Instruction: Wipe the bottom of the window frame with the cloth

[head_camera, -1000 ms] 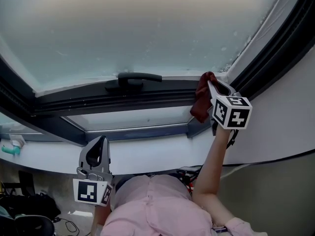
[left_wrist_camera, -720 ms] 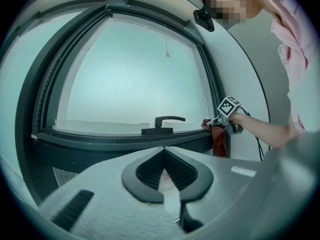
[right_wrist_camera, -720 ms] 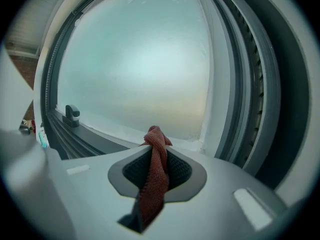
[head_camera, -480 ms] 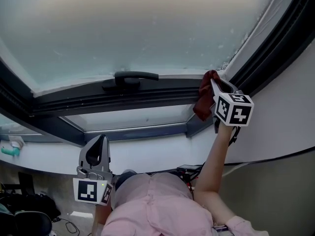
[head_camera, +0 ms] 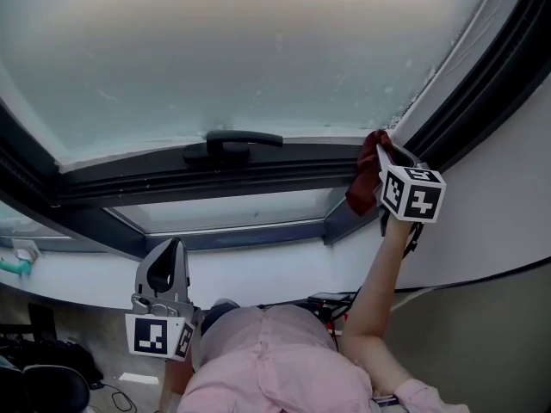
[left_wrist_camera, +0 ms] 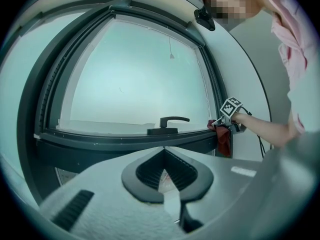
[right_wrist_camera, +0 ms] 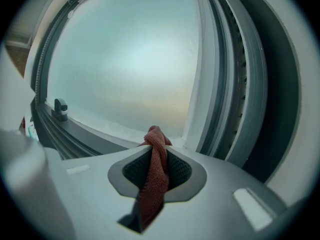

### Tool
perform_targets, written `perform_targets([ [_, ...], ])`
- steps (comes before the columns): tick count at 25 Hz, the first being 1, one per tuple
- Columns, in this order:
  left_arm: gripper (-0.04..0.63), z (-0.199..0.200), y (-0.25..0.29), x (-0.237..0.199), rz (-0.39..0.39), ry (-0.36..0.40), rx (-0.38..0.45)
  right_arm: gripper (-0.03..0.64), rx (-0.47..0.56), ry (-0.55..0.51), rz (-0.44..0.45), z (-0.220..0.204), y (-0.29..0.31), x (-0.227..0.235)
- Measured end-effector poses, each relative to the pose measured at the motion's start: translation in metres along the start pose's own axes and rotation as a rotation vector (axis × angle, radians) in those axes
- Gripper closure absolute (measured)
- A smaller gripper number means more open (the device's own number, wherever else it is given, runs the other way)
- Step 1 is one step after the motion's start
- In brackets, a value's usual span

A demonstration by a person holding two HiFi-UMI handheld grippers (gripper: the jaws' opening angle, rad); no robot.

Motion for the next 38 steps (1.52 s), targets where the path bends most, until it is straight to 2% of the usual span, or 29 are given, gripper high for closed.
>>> perform_targets([
  [9,0.597,0.000,-0.003,-0.006,0.014,-0.003,-0.005,0.558,-0.015,-0.035,-0.045,0.000,0.000,0.001],
  [17,0.597,0.005,-0.003,0.001,0.003,0.007,-0.001,0.558,-0.050,-0.217,-0.147,0.007,0.002,-0.010],
  [19,0.597,0.007,-0.003,0.005,-0.008,0.016,-0.007,0.556,-0.023,-0.222,-0.148,0.008,-0.004,-0.012],
  [21,0.597,0.008,-0.005,0.008,-0.017,0.020,-0.014,0.555,0.073,-0.142,-0.095,0.008,-0.021,-0.019],
  [24,0.597,0.007,-0.009,0.012,-0.024,0.021,-0.024,0.557,0.267,0.044,0.086,0.012,-0.052,-0.050],
  [26,0.597,0.005,-0.010,0.016,-0.034,0.017,-0.029,0.557,0.355,0.084,0.208,0.015,-0.065,-0.083],
  [29,0.597,0.002,-0.012,0.026,-0.056,0.008,-0.026,0.557,0.401,0.028,0.336,0.020,-0.067,-0.137],
  [33,0.597,0.000,-0.020,0.033,-0.058,-0.001,-0.024,0.557,0.359,-0.088,0.477,0.017,-0.056,-0.207],
  [35,0.597,-0.002,-0.027,0.031,-0.038,-0.007,-0.029,0.556,0.332,-0.170,0.489,0.012,-0.047,-0.233],
  [38,0.597,-0.006,-0.039,0.025,-0.002,-0.012,-0.042,0.556,0.334,-0.273,0.437,0.006,-0.039,-0.247],
])
Point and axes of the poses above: the fingertips, and each gripper's own axes: y forward along the fingers, x to its right, z out of its top, the point moved 7 cm from there along -y, backward along the fingers, and after that the axes turned 3 degrees about -z, right-handed, at the moved point
